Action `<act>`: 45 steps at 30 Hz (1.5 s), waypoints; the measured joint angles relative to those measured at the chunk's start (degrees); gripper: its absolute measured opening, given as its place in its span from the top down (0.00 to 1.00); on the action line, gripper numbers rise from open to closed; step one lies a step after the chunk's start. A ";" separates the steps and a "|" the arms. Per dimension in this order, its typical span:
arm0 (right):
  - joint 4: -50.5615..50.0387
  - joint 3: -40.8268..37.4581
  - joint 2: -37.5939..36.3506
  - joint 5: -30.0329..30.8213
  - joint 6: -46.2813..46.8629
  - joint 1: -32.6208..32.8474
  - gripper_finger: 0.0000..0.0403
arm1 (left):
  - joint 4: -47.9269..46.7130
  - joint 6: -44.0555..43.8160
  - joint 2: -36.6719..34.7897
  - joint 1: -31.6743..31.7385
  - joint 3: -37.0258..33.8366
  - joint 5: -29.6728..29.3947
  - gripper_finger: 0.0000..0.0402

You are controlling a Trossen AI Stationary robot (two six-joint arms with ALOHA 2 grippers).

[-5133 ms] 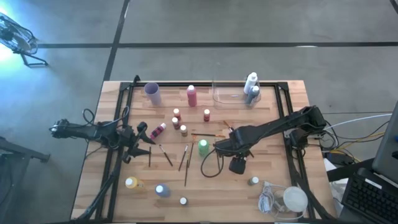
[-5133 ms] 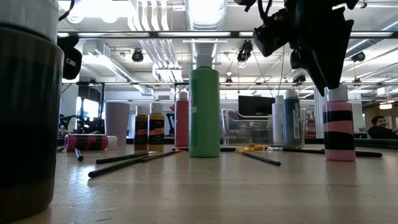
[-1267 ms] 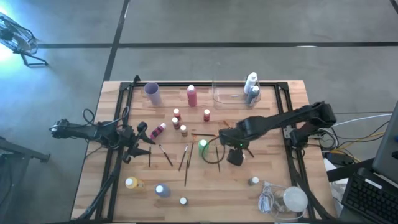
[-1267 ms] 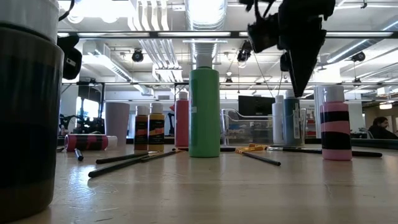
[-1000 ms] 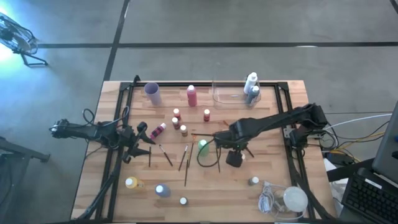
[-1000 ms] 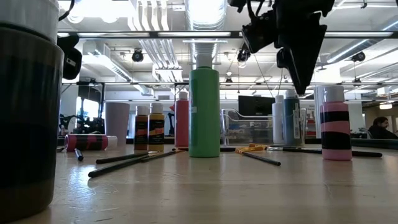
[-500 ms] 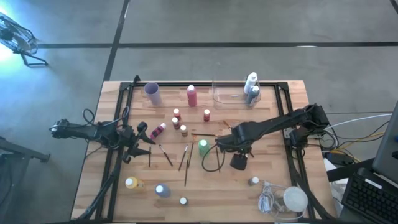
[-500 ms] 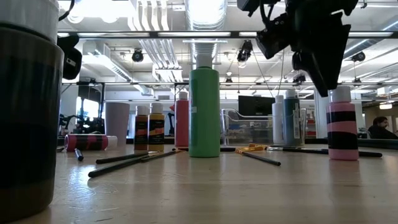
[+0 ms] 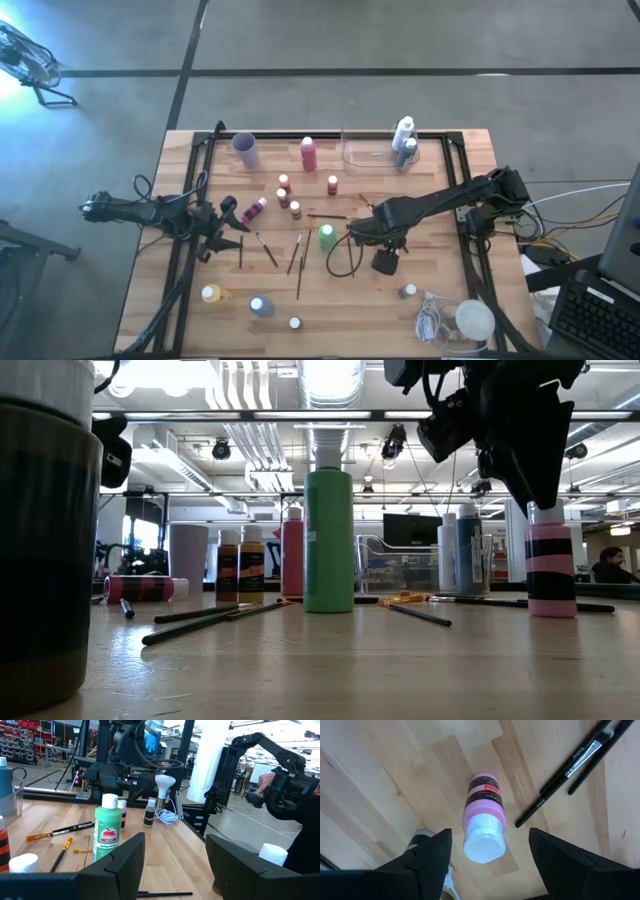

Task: Pick & Place Paint Supplies
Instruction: Put the pink paint bottle into the transparent bin

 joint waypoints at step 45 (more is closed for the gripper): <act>-9.17 12.40 0.04 8.41 -11.29 -4.58 0.72 | -0.01 0.00 -0.02 0.00 0.00 0.02 0.46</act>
